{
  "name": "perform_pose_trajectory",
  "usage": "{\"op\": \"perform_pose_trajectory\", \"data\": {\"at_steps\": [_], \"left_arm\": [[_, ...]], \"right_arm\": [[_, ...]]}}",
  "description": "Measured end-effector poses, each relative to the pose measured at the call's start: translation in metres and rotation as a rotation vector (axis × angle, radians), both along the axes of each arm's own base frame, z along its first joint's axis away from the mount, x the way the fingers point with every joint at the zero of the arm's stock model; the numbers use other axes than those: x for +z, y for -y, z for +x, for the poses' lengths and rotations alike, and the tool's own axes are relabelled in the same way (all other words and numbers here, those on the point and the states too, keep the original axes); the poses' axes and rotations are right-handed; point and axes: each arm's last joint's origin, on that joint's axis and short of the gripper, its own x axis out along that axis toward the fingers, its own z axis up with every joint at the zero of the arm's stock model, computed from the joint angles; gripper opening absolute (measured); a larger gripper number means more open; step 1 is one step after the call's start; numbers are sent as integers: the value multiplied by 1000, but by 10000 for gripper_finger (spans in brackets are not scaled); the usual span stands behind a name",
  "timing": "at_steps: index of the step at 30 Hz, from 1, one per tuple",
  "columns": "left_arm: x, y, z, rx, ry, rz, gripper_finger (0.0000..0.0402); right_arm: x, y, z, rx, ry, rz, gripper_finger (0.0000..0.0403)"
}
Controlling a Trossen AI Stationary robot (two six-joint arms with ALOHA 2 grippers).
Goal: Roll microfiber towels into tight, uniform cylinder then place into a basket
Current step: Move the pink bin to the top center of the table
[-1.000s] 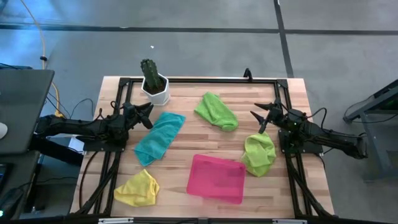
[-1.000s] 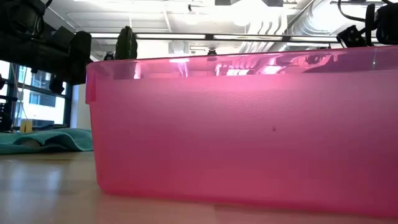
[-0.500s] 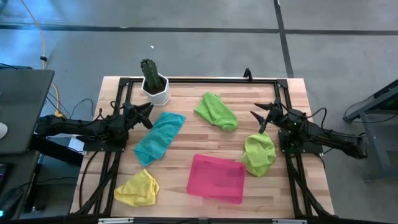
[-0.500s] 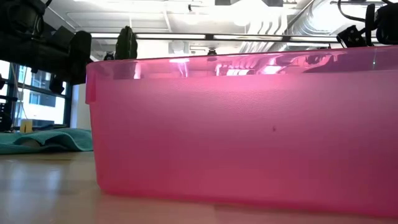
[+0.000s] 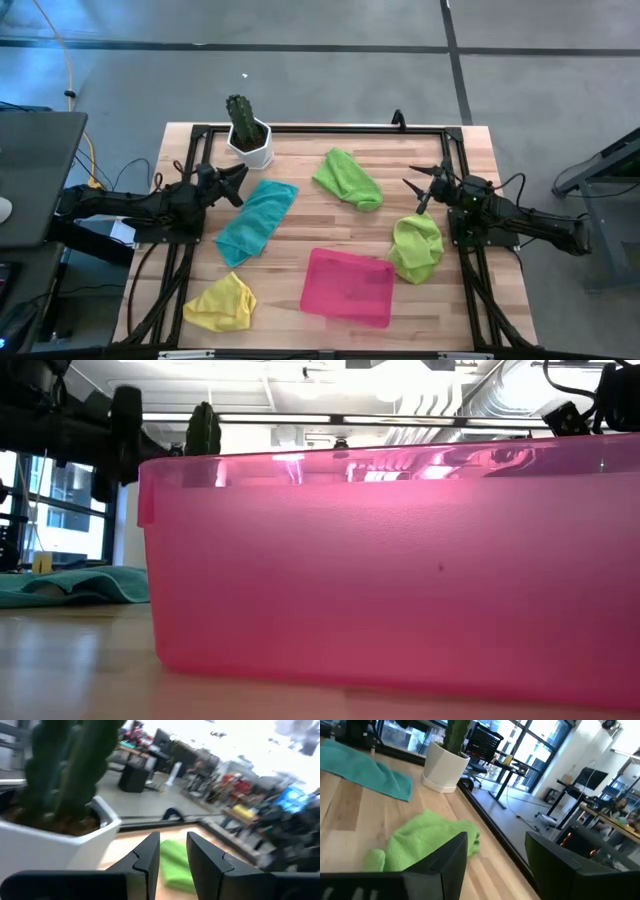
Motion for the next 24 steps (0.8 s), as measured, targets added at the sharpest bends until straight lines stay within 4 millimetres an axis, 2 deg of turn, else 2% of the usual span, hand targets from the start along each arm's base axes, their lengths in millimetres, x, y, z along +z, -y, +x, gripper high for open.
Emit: {"op": "perform_pose_trajectory", "data": {"at_steps": [8, 17, 24], "left_arm": [[17, 7, 3, -255, 54, 205, 86], [29, 10, 1, -348, 111, 368, 86], [38, 13, 4, -431, 117, 452, 86]], "right_arm": [[3, -1, 1, 49, 41, 12, 193], [36, -11, -1, 369, 388, -39, 193], [51, -14, -7, 422, 564, -34, 193]]}}
